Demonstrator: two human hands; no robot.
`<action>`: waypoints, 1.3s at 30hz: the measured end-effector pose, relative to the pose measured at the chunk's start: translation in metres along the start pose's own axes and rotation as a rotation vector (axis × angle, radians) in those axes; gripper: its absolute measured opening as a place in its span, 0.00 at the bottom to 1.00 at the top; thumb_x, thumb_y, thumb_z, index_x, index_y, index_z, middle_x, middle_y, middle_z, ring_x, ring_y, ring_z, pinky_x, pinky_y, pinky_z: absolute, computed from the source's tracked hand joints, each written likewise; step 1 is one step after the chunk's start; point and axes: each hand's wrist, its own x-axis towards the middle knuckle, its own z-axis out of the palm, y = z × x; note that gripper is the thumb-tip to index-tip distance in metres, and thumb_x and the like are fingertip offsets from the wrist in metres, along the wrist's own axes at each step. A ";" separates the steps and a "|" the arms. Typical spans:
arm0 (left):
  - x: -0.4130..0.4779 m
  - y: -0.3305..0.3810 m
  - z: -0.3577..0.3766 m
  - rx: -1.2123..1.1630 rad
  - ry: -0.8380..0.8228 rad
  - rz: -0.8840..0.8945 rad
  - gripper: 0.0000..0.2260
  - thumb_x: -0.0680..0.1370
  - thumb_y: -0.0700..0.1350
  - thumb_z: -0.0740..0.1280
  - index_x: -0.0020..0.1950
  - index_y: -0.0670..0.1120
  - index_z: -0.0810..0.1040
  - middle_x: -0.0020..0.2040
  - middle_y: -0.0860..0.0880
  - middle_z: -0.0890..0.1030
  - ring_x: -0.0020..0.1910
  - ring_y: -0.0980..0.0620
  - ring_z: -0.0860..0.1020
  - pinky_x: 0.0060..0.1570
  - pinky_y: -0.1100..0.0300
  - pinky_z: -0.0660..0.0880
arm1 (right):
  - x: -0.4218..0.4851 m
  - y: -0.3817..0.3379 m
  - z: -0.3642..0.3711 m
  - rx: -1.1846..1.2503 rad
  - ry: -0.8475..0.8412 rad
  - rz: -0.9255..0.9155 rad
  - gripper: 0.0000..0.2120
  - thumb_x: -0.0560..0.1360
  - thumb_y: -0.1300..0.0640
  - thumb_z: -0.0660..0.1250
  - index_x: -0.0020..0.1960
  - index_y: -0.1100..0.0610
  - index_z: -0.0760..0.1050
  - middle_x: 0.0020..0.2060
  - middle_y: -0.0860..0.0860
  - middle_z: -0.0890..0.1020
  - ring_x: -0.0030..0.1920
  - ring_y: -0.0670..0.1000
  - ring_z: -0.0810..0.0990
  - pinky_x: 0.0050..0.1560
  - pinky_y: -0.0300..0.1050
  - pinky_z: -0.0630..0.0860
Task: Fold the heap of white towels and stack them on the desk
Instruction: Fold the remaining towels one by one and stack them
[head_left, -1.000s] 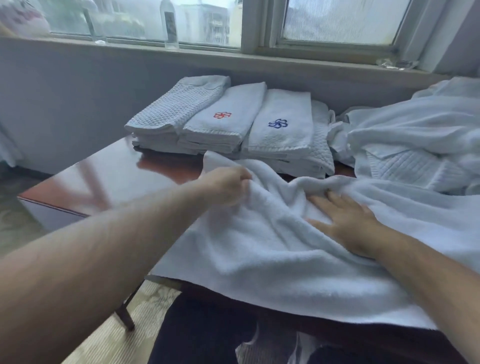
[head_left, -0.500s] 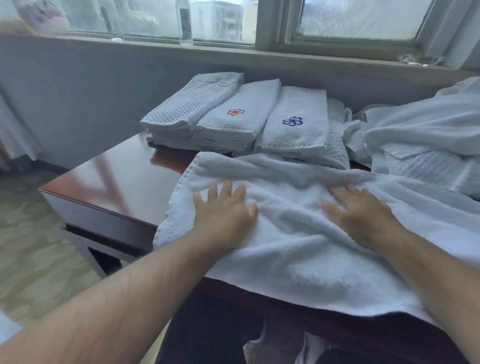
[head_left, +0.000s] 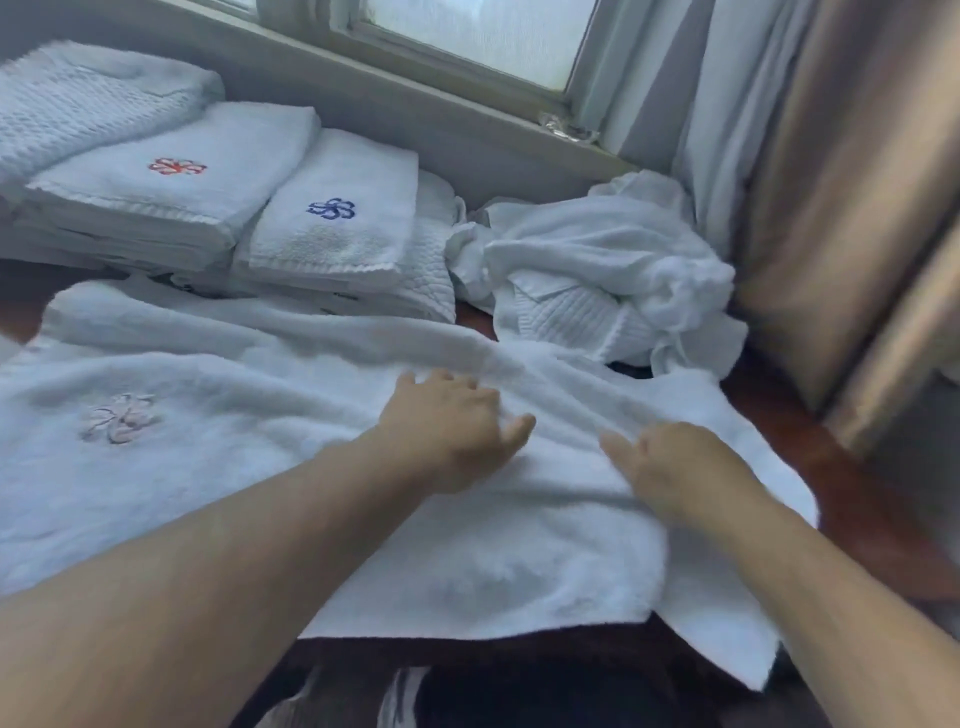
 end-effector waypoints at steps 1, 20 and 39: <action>0.001 0.001 0.003 -0.004 -0.027 0.006 0.28 0.79 0.68 0.45 0.63 0.53 0.74 0.69 0.46 0.72 0.70 0.45 0.68 0.66 0.41 0.64 | 0.004 0.010 -0.002 0.017 -0.107 0.048 0.34 0.76 0.28 0.49 0.64 0.52 0.76 0.64 0.54 0.78 0.62 0.55 0.76 0.62 0.49 0.73; 0.021 -0.007 0.011 0.031 -0.150 -0.167 0.37 0.78 0.71 0.46 0.82 0.53 0.46 0.83 0.49 0.42 0.81 0.47 0.42 0.73 0.30 0.43 | -0.040 0.068 0.016 0.638 0.297 -0.190 0.20 0.83 0.46 0.60 0.39 0.55 0.80 0.36 0.44 0.85 0.40 0.42 0.83 0.42 0.37 0.78; -0.034 0.017 0.002 0.116 0.290 0.665 0.28 0.79 0.67 0.52 0.73 0.55 0.71 0.68 0.52 0.75 0.63 0.49 0.75 0.63 0.49 0.70 | -0.007 0.050 0.034 0.761 0.261 0.138 0.33 0.83 0.37 0.49 0.82 0.48 0.44 0.82 0.50 0.53 0.80 0.53 0.56 0.75 0.51 0.57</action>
